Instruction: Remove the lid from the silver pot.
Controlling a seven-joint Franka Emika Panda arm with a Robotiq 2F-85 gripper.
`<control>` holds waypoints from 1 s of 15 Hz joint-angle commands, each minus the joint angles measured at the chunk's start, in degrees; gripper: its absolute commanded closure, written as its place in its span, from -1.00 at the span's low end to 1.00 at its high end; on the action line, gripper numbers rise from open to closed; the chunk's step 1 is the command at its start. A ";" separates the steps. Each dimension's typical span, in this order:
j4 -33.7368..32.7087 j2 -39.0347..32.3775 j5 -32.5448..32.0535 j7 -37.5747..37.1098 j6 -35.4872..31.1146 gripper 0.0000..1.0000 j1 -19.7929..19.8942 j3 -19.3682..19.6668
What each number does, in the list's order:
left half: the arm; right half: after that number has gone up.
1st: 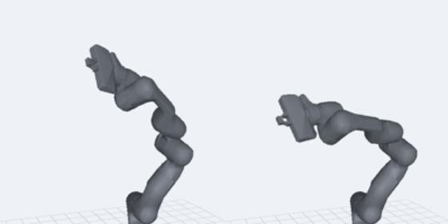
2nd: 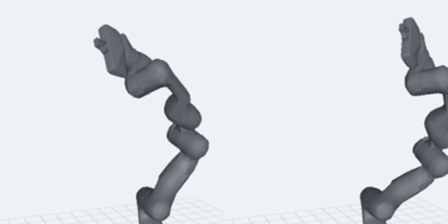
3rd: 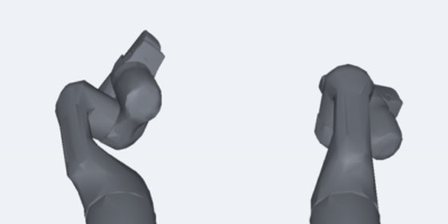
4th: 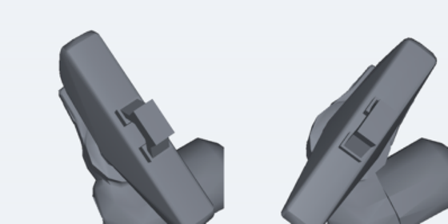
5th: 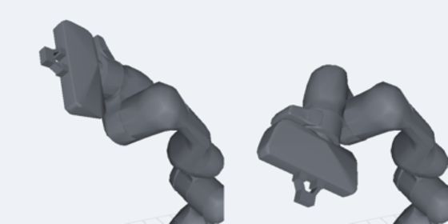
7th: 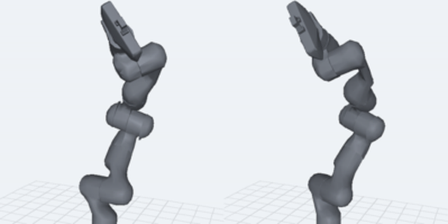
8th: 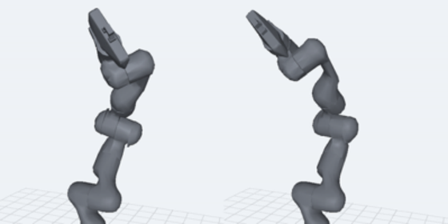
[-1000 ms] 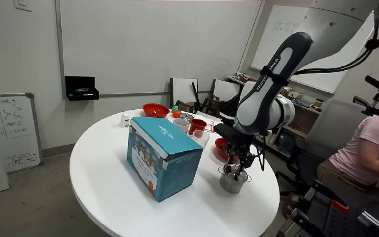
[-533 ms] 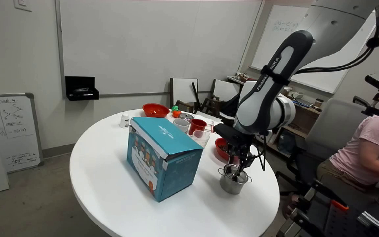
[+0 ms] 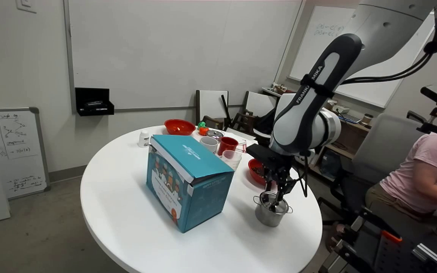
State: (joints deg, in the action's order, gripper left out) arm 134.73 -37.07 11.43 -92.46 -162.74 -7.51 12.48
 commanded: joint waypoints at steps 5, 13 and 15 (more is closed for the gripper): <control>-5.81 5.93 -4.74 -5.61 16.36 0.44 -3.11 4.40; -23.85 -1.89 -16.63 -17.84 26.14 0.44 -4.93 4.46; -28.66 -5.49 -17.95 -20.51 27.81 0.44 -5.03 3.70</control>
State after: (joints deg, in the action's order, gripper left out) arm 114.81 -35.73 -3.53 -107.53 -138.65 -11.35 16.09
